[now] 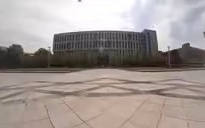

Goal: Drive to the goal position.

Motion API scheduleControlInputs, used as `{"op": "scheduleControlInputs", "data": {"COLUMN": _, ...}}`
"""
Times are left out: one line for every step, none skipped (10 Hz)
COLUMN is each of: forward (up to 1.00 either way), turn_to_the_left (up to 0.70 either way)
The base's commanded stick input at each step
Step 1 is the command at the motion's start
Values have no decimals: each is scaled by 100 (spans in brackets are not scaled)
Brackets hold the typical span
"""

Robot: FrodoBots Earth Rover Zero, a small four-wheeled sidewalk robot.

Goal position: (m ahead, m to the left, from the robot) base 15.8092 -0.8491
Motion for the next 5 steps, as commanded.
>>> {"op": "scheduleControlInputs", "data": {"forward": 70, "turn_to_the_left": 0}}
{"op": "scheduleControlInputs", "data": {"forward": 70, "turn_to_the_left": 0}}
{"op": "scheduleControlInputs", "data": {"forward": 70, "turn_to_the_left": 0}}
{"op": "scheduleControlInputs", "data": {"forward": 70, "turn_to_the_left": 0}}
{"op": "scheduleControlInputs", "data": {"forward": 70, "turn_to_the_left": 0}}
